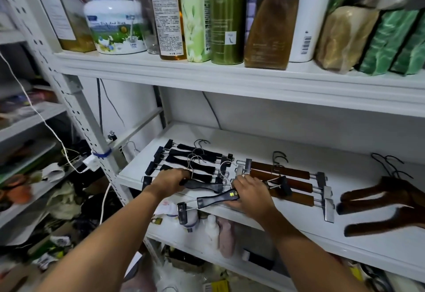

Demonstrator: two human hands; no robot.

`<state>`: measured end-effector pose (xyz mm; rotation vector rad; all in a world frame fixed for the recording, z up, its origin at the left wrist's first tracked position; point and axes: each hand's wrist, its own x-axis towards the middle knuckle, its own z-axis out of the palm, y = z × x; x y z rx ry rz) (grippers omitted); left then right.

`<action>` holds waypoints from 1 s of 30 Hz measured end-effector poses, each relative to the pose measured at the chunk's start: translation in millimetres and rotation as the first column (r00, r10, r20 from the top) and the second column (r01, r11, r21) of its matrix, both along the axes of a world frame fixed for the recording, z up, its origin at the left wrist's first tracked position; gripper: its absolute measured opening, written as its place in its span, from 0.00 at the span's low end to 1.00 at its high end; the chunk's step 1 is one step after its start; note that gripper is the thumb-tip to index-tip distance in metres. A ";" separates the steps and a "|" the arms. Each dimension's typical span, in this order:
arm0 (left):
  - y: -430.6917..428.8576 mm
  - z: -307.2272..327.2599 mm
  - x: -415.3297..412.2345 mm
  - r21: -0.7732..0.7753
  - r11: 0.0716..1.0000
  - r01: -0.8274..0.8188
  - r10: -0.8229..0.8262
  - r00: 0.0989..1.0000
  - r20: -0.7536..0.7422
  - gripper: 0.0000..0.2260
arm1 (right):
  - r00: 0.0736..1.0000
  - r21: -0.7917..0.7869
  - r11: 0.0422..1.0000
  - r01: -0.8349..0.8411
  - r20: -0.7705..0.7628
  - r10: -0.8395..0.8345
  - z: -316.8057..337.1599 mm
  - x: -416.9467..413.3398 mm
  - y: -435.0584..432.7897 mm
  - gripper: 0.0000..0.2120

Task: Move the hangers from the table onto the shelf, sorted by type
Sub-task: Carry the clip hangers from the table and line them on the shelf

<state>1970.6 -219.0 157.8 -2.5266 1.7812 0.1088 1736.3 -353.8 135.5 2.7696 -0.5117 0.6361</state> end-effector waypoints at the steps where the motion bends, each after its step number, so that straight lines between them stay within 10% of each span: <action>1: -1.6 -2.1 3.7 0.007 1.000 0.004 -0.004 1.000 -0.004 0.12 | 1.000 0.007 1.000 0.006 0.000 -0.006 -0.6 3.5 0.5 0.25; 19: -18.6 -32.2 72.5 0.063 0.966 0.250 -0.248 0.968 -0.040 0.18 | 0.961 0.080 0.965 0.251 -0.139 -0.239 -18.1 71.8 45.9 0.28; 30: -15.3 -28.8 97.4 -0.181 0.946 0.267 -0.309 0.911 -0.272 0.20 | 0.910 0.223 0.883 0.413 -0.147 -0.388 -38.0 139.3 81.8 0.28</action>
